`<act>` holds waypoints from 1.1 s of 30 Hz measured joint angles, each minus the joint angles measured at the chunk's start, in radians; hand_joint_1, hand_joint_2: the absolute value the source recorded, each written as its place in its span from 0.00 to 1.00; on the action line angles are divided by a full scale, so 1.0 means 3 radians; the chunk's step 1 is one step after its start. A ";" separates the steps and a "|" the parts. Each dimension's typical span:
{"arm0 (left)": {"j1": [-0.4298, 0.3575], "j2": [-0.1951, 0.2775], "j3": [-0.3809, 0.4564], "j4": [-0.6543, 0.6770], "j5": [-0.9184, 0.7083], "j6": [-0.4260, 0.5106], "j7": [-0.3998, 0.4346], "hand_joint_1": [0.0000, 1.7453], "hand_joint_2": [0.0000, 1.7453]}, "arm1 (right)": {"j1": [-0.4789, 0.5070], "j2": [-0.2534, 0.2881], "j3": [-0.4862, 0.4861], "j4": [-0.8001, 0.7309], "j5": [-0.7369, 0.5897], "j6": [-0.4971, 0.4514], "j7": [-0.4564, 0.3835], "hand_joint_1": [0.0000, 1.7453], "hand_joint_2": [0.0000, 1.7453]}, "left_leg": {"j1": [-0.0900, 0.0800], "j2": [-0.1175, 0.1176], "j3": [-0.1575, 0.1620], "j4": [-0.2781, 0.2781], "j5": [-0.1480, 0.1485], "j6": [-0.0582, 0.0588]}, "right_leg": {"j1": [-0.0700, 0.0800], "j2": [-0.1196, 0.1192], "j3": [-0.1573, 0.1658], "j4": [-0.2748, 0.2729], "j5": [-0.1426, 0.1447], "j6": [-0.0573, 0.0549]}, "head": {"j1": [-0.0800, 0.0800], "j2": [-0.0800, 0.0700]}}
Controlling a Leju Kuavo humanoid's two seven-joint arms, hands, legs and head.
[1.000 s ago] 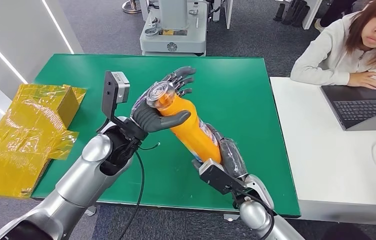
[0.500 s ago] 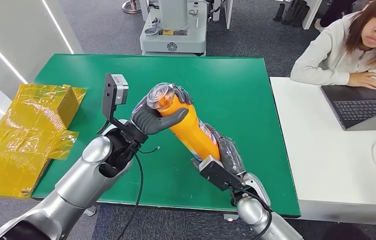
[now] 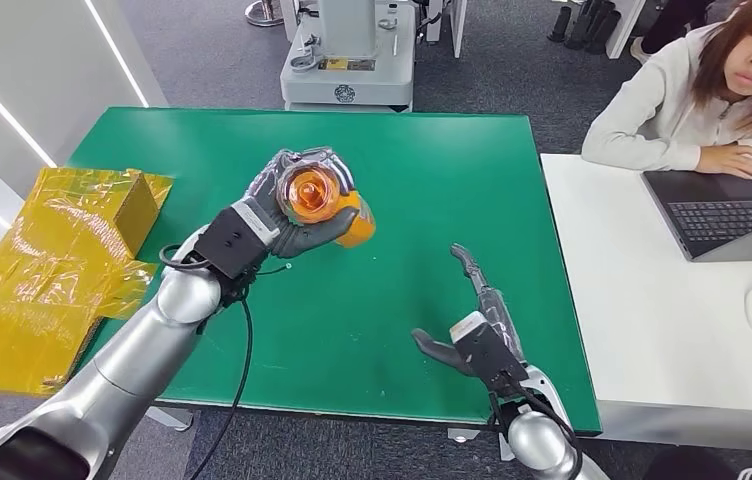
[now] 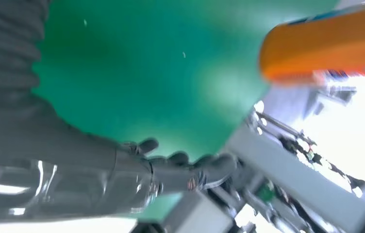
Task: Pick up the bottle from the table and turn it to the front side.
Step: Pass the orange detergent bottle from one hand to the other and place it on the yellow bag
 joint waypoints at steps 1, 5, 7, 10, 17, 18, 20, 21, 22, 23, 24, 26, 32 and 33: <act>-0.0040 0.0016 0.0007 0.0047 -0.0256 0.0061 -0.0025 1.00 1.00 | 0.0071 -0.0013 -0.0031 -0.0120 0.0029 0.0019 0.0004 0.00 1.00 | 0.0000 0.0000 0.0000 0.0000 0.0000 0.0000 | 0.0000 0.0000 0.0000 0.0000 0.0000 0.0000 | 0.0000 0.0000; -0.0129 0.0046 0.0012 0.0188 -0.1132 0.0253 0.0020 1.00 1.00 | 0.0298 -0.0037 -0.0129 -0.0551 0.0137 0.0086 -0.0016 0.00 1.00 | 0.0000 0.0001 -0.0001 -0.0001 0.0000 0.0000 | 0.0000 0.0001 -0.0001 0.0000 0.0000 0.0000 | 0.0000 0.0000; -0.0133 0.0051 0.0012 0.0246 -0.1622 0.0348 0.0101 1.00 1.00 | 0.0374 -0.0043 -0.0165 -0.0710 0.0162 0.0101 -0.0058 0.00 1.00 | -0.0001 0.0002 -0.0002 -0.0001 0.0000 0.0000 | 0.0000 0.0001 -0.0001 0.0000 0.0000 0.0000 | 0.0000 0.0000; -0.0128 0.0057 0.0012 0.0307 -0.2131 0.0444 0.0196 1.00 1.00 | 0.0429 -0.0044 -0.0189 -0.0840 0.0170 0.0104 -0.0106 0.00 1.00 | -0.0001 0.0002 -0.0002 -0.0001 0.0000 0.0000 | 0.0000 0.0002 -0.0001 0.0000 0.0000 0.0000 | 0.0000 0.0000; -0.0040 0.0226 -0.0032 0.0697 -0.3757 0.0438 0.0730 1.00 1.00 | 0.0621 -0.0044 -0.0273 -0.1229 0.0225 0.0072 -0.0189 0.00 1.00 | 0.0000 0.0007 -0.0002 -0.0001 0.0000 0.0000 | 0.0000 0.0007 -0.0003 0.0000 0.0000 0.0000 | -0.0001 0.0000; -0.0024 0.0268 -0.0045 0.0759 -0.3990 0.0394 0.0824 1.00 1.00 | 0.0643 -0.0044 -0.0286 -0.1253 0.0230 0.0063 -0.0206 0.00 1.00 | 0.0000 0.0009 -0.0002 -0.0001 0.0000 0.0000 | 0.0000 0.0008 -0.0004 0.0000 0.0000 0.0000 | -0.0001 0.0000; 0.0019 0.0321 -0.0047 0.0803 -0.4231 0.0351 0.0963 1.00 1.00 | 0.0687 -0.0044 -0.0314 -0.1274 0.0232 0.0037 -0.0224 0.00 1.00 | 0.0000 0.0009 -0.0003 -0.0001 0.0000 0.0000 | 0.0000 0.0008 -0.0004 0.0000 0.0000 0.0000 | -0.0001 0.0000; 0.0048 0.0348 -0.0047 0.0813 -0.4359 0.0316 0.1052 1.00 1.00 | 0.0712 -0.0044 -0.0332 -0.1285 0.0235 0.0021 -0.0231 0.00 1.00 | 0.0000 0.0008 -0.0003 -0.0001 0.0000 0.0000 | 0.0000 0.0008 -0.0004 0.0001 0.0000 0.0000 | 0.0000 0.0000; 0.0079 0.0375 -0.0047 0.0819 -0.4494 0.0266 0.1161 1.00 1.00 | 0.0734 -0.0044 -0.0346 -0.1293 0.0238 0.0007 -0.0236 0.00 1.00 | 0.0000 0.0008 -0.0004 -0.0001 0.0000 0.0000 | 0.0000 0.0008 -0.0005 0.0001 0.0000 0.0000 | 0.0000 0.0000; 0.0111 0.0402 -0.0050 0.0824 -0.4634 0.0198 0.1300 1.00 1.00 | 0.0754 -0.0044 -0.0358 -0.1300 0.0241 -0.0007 -0.0241 0.00 1.00 | 0.0000 0.0010 -0.0004 -0.0002 0.0000 0.0000 | 0.0000 0.0009 -0.0005 0.0001 0.0000 0.0000 | 0.0000 0.0000; 0.0140 0.0441 -0.0066 0.0828 -0.4762 0.0118 0.1475 1.00 1.00 | 0.0774 -0.0044 -0.0368 -0.1304 0.0245 -0.0019 -0.0246 0.00 1.00 | 0.0000 0.0012 -0.0005 -0.0002 -0.0001 0.0000 | 0.0000 0.0011 -0.0006 0.0001 0.0000 0.0000 | 0.0001 0.0000; 0.0181 0.0523 -0.0121 0.0840 -0.4915 -0.0025 0.1816 1.00 1.00 | 0.0812 -0.0044 -0.0392 -0.1311 0.0252 -0.0044 -0.0262 0.00 1.00 | 0.0000 0.0015 -0.0006 -0.0002 -0.0001 0.0000 | 0.0000 0.0014 -0.0008 0.0001 0.0000 0.0000 | 0.0000 0.0000; 0.0439 0.0765 -0.0233 0.0845 -0.4951 -0.0207 0.2325 1.00 1.00 | 0.0851 -0.0043 -0.0444 -0.1309 0.0263 -0.0024 -0.0295 0.00 1.00 | 0.0000 0.0017 -0.0007 -0.0004 -0.0001 0.0000 | 0.0000 0.0015 -0.0009 0.0001 0.0000 0.0000 | 0.0000 0.0000; 0.0502 0.0797 -0.0234 0.0838 -0.4951 -0.0220 0.2353 1.00 1.00 | 0.0851 -0.0042 -0.0449 -0.1303 0.0270 -0.0008 -0.0293 0.00 1.00 | 0.0000 0.0018 -0.0007 -0.0004 -0.0001 0.0000 | 0.0000 0.0016 -0.0010 0.0001 0.0000 0.0000 | 0.0000 0.0000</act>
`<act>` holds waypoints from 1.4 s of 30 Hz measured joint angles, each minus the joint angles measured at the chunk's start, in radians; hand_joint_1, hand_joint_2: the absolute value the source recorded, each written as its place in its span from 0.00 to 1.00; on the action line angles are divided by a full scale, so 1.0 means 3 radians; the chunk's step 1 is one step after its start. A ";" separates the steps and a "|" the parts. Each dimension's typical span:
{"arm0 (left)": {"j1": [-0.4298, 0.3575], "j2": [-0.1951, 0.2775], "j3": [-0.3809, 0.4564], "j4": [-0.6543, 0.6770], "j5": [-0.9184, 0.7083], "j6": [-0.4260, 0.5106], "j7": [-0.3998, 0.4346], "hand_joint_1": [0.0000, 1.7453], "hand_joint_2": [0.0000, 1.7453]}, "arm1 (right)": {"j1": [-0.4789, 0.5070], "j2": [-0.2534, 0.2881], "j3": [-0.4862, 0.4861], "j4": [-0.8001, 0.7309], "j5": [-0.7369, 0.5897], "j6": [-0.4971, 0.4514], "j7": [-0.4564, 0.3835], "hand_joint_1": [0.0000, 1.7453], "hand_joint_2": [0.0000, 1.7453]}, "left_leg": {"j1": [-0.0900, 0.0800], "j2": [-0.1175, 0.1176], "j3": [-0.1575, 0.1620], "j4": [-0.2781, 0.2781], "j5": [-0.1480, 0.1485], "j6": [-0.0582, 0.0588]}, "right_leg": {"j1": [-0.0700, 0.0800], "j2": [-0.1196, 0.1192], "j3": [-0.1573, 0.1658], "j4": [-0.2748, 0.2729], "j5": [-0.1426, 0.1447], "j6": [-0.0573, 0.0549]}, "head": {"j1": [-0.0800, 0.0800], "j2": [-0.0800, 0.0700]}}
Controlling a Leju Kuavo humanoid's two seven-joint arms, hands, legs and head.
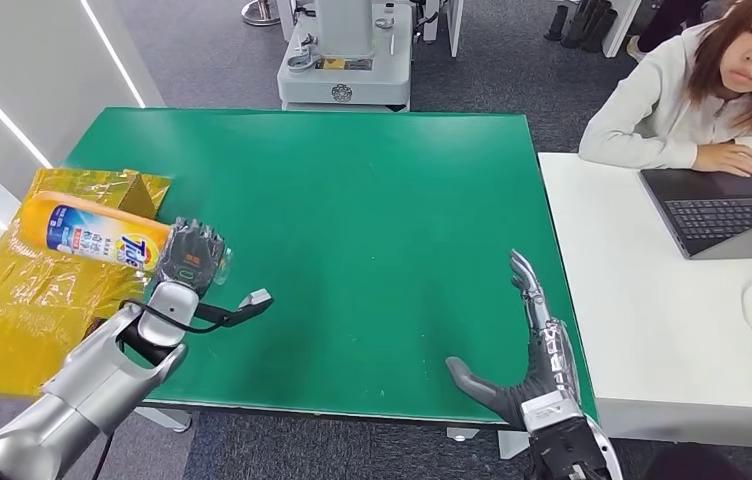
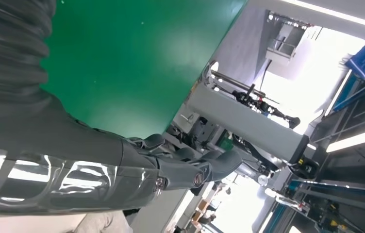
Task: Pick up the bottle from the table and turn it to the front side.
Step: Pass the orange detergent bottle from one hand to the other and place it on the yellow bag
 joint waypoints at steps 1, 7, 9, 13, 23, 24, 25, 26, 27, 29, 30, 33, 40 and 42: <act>0.0059 0.0030 0.0003 -0.0007 0.0000 -0.0006 0.0018 1.00 1.00 | -0.0001 0.0003 -0.0006 0.0006 0.0008 0.0014 0.0002 0.00 1.00 | 0.0000 0.0001 0.0000 0.0000 0.0000 0.0000 | 0.0000 0.0000 0.0000 0.0000 0.0000 0.0000 | 0.0000 0.0000; 0.0310 0.0109 0.0141 -0.0005 0.0002 -0.0008 -0.0230 1.00 1.00 | -0.0018 0.0057 -0.0050 0.0035 0.0057 0.0114 -0.0004 0.00 1.00 | 0.0000 -0.0004 -0.0002 0.0000 0.0000 0.0000 | 0.0000 -0.0005 -0.0001 0.0000 0.0000 0.0000 | 0.0001 0.0000; 0.0360 0.0077 0.0253 0.0026 0.0006 -0.0014 -0.0395 1.00 1.00 | -0.0019 0.0082 -0.0058 0.0039 0.0076 0.0144 -0.0009 0.00 1.00 | 0.0000 -0.0003 -0.0002 0.0000 0.0000 0.0000 | 0.0000 -0.0004 -0.0001 -0.0001 0.0000 0.0000 | 0.0001 0.0000; 0.0367 -0.0054 0.0476 0.0222 0.0032 0.0019 -0.0690 1.00 1.00 | -0.0038 0.0132 -0.0070 0.0040 0.0145 0.0205 -0.0013 0.00 1.00 | 0.0000 -0.0004 -0.0002 0.0001 0.0000 0.0000 | 0.0000 -0.0005 -0.0001 -0.0001 0.0001 0.0000 | 0.0001 0.0000; 0.0034 -0.0355 0.0844 0.1000 0.0330 0.0095 -0.0846 0.09 1.00 | -0.0069 0.0243 -0.0073 0.0034 0.0328 0.0398 0.0003 0.00 1.00 | 0.0001 -0.0003 -0.0002 0.0003 0.0001 0.0000 | 0.0000 -0.0004 -0.0001 0.0000 0.0003 0.0001 | 0.0000 0.0000; -0.0007 -0.0366 0.0881 0.1082 0.0364 0.0108 -0.0828 0.00 1.00 | -0.0071 0.0251 -0.0073 0.0034 0.0337 0.0418 0.0003 0.00 1.00 | 0.0001 -0.0003 -0.0002 0.0003 0.0001 0.0000 | 0.0000 -0.0004 -0.0001 0.0000 0.0003 0.0001 | 0.0000 0.0000; -0.0043 -0.0373 0.0920 0.1159 0.0395 0.0131 -0.0812 0.00 1.00 | -0.0072 0.0258 -0.0073 0.0034 0.0346 0.0432 0.0003 0.00 1.00 | 0.0001 -0.0003 -0.0002 0.0003 0.0001 -0.0001 | 0.0000 -0.0004 -0.0001 0.0001 0.0003 0.0001 | 0.0000 0.0000; -0.0075 -0.0377 0.0958 0.1231 0.0422 0.0161 -0.0799 0.00 1.00 | -0.0073 0.0264 -0.0073 0.0034 0.0355 0.0443 0.0003 0.00 1.00 | 0.0001 -0.0003 -0.0002 0.0002 0.0001 -0.0001 | 0.0000 -0.0004 -0.0001 0.0001 0.0003 0.0000 | 0.0000 0.0000; -0.0104 -0.0381 0.0994 0.1296 0.0442 0.0196 -0.0787 0.00 1.00 | -0.0073 0.0270 -0.0073 0.0034 0.0363 0.0452 0.0003 0.00 1.00 | 0.0001 -0.0003 -0.0002 0.0002 0.0001 -0.0001 | 0.0000 -0.0004 -0.0001 0.0001 0.0003 0.0000 | 0.0000 0.0000; -0.0159 -0.0387 0.1056 0.1410 0.0466 0.0258 -0.0760 0.00 1.00 | -0.0073 0.0279 -0.0073 0.0034 0.0375 0.0465 0.0003 0.00 1.00 | 0.0001 -0.0003 -0.0002 0.0002 0.0001 -0.0001 | 0.0000 -0.0004 -0.0001 0.0001 0.0003 0.0000 | 0.0001 0.0000; -0.0182 -0.0389 0.1088 0.1460 0.0481 0.0281 -0.0748 0.00 1.00 | -0.0073 0.0284 -0.0073 0.0034 0.0379 0.0470 0.0003 0.00 1.00 | 0.0001 -0.0003 -0.0002 0.0002 0.0001 -0.0001 | 0.0000 -0.0004 -0.0001 0.0001 0.0003 0.0000 | 0.0001 0.0000; -0.0217 -0.0389 0.1179 0.1567 0.0552 0.0345 -0.0738 0.00 1.00 | -0.0070 0.0294 -0.0073 0.0034 0.0380 0.0479 0.0004 0.00 1.00 | 0.0000 -0.0002 -0.0001 0.0001 0.0001 -0.0001 | 0.0000 -0.0003 0.0000 0.0002 0.0003 0.0000 | 0.0000 0.0000; -0.0195 -0.0375 0.1315 0.1633 0.0690 0.0452 -0.0866 0.00 1.00 | -0.0058 0.0309 -0.0073 0.0034 0.0379 0.0486 0.0013 0.00 1.00 | 0.0000 -0.0002 0.0002 0.0000 0.0001 -0.0001 | 0.0000 -0.0003 0.0002 0.0002 0.0003 0.0000 | 0.0000 0.0000; -0.0184 -0.0373 0.1341 0.1633 0.0734 0.0469 -0.0899 0.00 1.00 | -0.0056 0.0310 -0.0073 0.0034 0.0379 0.0488 0.0019 0.00 1.00 | 0.0000 -0.0002 0.0002 0.0000 0.0001 -0.0001 | 0.0000 -0.0003 0.0003 0.0002 0.0003 0.0000 | 0.0001 0.0000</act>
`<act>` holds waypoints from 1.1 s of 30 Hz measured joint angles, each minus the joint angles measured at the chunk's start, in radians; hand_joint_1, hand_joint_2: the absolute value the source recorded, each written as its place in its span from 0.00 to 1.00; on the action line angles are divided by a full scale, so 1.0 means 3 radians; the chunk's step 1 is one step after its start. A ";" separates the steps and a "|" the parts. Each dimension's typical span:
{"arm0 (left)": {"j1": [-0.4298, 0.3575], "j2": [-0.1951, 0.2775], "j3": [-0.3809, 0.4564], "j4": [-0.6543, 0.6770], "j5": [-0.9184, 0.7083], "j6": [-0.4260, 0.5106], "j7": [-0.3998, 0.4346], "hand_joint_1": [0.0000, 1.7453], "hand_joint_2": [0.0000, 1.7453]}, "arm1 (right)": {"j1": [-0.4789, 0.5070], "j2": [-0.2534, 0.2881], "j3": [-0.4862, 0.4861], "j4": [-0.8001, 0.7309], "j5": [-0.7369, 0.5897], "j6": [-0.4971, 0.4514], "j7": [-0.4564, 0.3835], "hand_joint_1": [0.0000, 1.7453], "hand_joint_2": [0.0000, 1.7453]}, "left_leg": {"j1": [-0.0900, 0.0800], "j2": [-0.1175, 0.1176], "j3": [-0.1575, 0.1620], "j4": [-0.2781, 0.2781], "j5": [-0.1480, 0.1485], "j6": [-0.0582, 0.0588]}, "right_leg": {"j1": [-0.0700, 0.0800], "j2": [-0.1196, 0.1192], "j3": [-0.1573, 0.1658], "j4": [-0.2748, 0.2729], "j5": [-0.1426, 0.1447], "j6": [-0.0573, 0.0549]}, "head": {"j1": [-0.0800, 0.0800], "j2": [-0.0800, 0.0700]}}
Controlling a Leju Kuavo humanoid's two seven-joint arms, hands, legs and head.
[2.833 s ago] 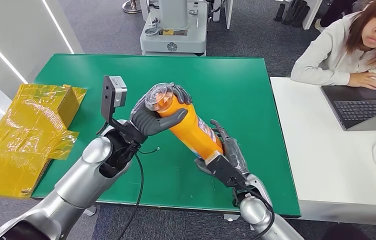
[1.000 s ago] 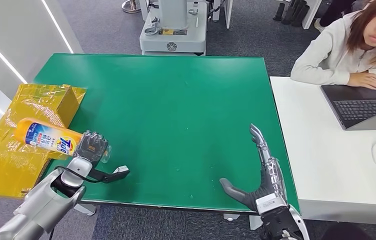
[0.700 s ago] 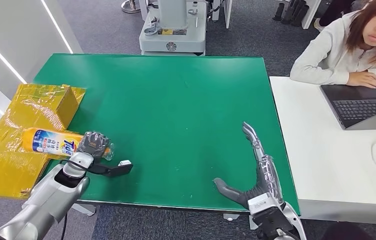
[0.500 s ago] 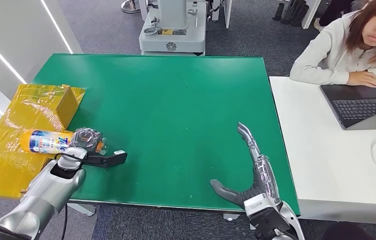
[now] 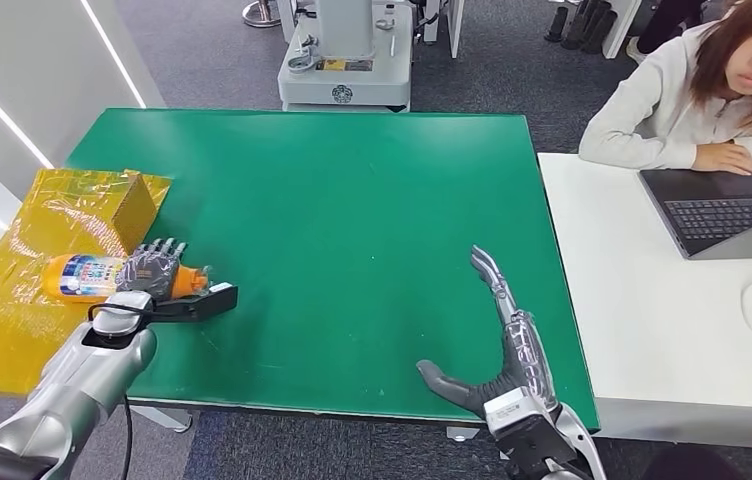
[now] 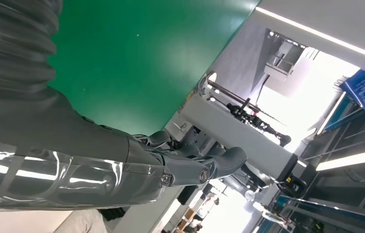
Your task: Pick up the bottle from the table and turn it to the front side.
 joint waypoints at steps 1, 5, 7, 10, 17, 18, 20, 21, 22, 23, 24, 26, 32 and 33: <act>0.0010 0.0000 0.0021 0.0000 0.0042 0.0019 -0.0026 0.00 1.00 | 0.0001 0.0001 0.0000 0.0000 0.0000 0.0003 0.0008 0.00 1.00 | 0.0000 0.0000 0.0001 0.0000 0.0000 0.0000 | 0.0000 0.0000 0.0000 0.0000 0.0000 0.0000 | 0.0000 0.0000; 0.0175 -0.0022 0.0211 -0.0065 0.0493 0.0360 -0.0312 0.00 1.00 | 0.0035 0.0019 -0.0003 -0.0011 0.0005 0.0035 0.0076 0.00 1.00 | -0.0002 0.0001 0.0005 0.0000 0.0000 0.0000 | -0.0001 0.0001 0.0001 0.0000 0.0000 0.0000 | -0.0001 0.0000; 0.0407 -0.0065 0.0334 -0.0279 0.0852 0.0761 -0.0646 0.00 1.00 | 0.0082 0.0029 -0.0018 -0.0050 0.0011 0.0053 0.0103 0.00 1.00 | -0.0002 0.0002 0.0005 0.0000 0.0000 0.0000 | -0.0001 0.0001 -0.0001 -0.0001 -0.0001 0.0000 | -0.0001 0.0000; 0.0857 -0.0182 0.0436 -0.0900 0.1499 0.1403 -0.1191 0.00 1.00 | 0.0189 0.0033 -0.0066 -0.0145 -0.0003 0.0042 0.0106 0.00 1.00 | -0.0002 0.0000 -0.0002 0.0000 -0.0001 0.0001 | -0.0001 0.0000 -0.0003 -0.0005 -0.0002 0.0001 | 0.0001 0.0000; 0.1415 -0.0453 0.0464 -0.2125 0.2344 0.2047 -0.2229 0.00 1.00 | 0.0328 0.0023 -0.0087 -0.0219 -0.0323 -0.0156 -0.0049 0.00 1.00 | -0.0003 -0.0002 -0.0009 0.0002 -0.0003 0.0004 | -0.0002 -0.0004 -0.0005 -0.0010 -0.0001 0.0003 | 0.0001 0.0000; 0.1481 -0.0518 0.0469 -0.2302 0.2408 0.2072 -0.2401 0.00 1.00 | 0.0331 0.0013 -0.0077 -0.0206 -0.0400 -0.0218 -0.0095 0.00 1.00 | -0.0003 -0.0003 -0.0009 0.0002 -0.0003 0.0004 | -0.0002 -0.0006 -0.0004 -0.0010 -0.0001 0.0003 | 0.0001 0.0000; 0.1586 -0.0639 0.0469 -0.2614 0.2600 0.2082 -0.2677 0.00 1.00 | 0.0333 -0.0021 -0.0040 -0.0169 -0.0534 -0.0354 -0.0172 0.00 1.00 | -0.0003 -0.0003 -0.0009 0.0003 -0.0003 0.0004 | -0.0002 -0.0005 -0.0004 -0.0010 0.0000 0.0005 | 0.0001 0.0000; 0.1623 -0.0686 0.0467 -0.2740 0.2724 0.2083 -0.2762 0.00 1.00 | 0.0335 -0.0041 -0.0018 -0.0150 -0.0586 -0.0420 -0.0196 0.00 1.00 | -0.0003 -0.0002 -0.0009 0.0003 -0.0003 0.0005 | -0.0002 -0.0004 -0.0004 -0.0010 0.0001 0.0005 | 0.0001 0.0000; 0.1650 -0.0716 0.0452 -0.2851 0.2870 0.2084 -0.2807 0.00 1.00 | 0.0338 -0.0063 0.0006 -0.0134 -0.0636 -0.0485 -0.0214 0.00 1.00 | -0.0003 -0.0001 -0.0009 0.0004 -0.0004 0.0005 | -0.0002 -0.0003 -0.0004 -0.0010 0.0001 0.0006 | 0.0001 0.0000; 0.1669 -0.0732 0.0422 -0.2942 0.3009 0.2085 -0.2814 0.00 1.00 | 0.0343 -0.0087 0.0030 -0.0121 -0.0676 -0.0544 -0.0225 0.00 1.00 | -0.0002 -0.0002 -0.0009 0.0004 -0.0004 0.0005 | -0.0002 -0.0004 -0.0004 -0.0010 0.0002 0.0006 | 0.0001 0.0000; 0.1687 -0.0736 0.0378 -0.3017 0.3141 0.2076 -0.2794 0.00 1.00 | 0.0347 -0.0111 0.0054 -0.0111 -0.0716 -0.0601 -0.0233 0.00 1.00 | -0.0002 -0.0002 -0.0008 0.0004 -0.0004 0.0005 | -0.0002 -0.0005 -0.0004 -0.0010 0.0002 0.0006 | 0.0001 0.0000; 0.1713 -0.0728 0.0257 -0.3129 0.3429 0.1998 -0.2716 0.00 1.00 | 0.0360 -0.0159 0.0096 -0.0102 -0.0792 -0.0721 -0.0250 0.00 1.00 | -0.0001 -0.0004 -0.0009 0.0004 -0.0003 0.0005 | -0.0001 -0.0006 -0.0004 -0.0010 0.0001 0.0006 | 0.0000 0.0000; 0.1785 -0.0676 -0.0197 -0.3245 0.4214 0.1606 -0.2500 0.00 1.00 | 0.0486 -0.0281 0.0177 -0.0213 -0.1121 -0.1054 -0.0280 0.00 1.00 | -0.0001 -0.0003 -0.0009 0.0004 -0.0003 0.0005 | -0.0001 -0.0005 -0.0004 -0.0008 0.0001 0.0006 | 0.0000 0.0000; 0.1795 -0.0671 -0.0232 -0.3246 0.4238 0.1593 -0.2499 0.00 1.00 | 0.0500 -0.0287 0.0180 -0.0231 -0.1145 -0.1073 -0.0280 0.00 1.00 | -0.0001 -0.0003 -0.0009 0.0004 -0.0003 0.0005 | -0.0001 -0.0004 -0.0004 -0.0008 0.0001 0.0006 | 0.0000 0.0000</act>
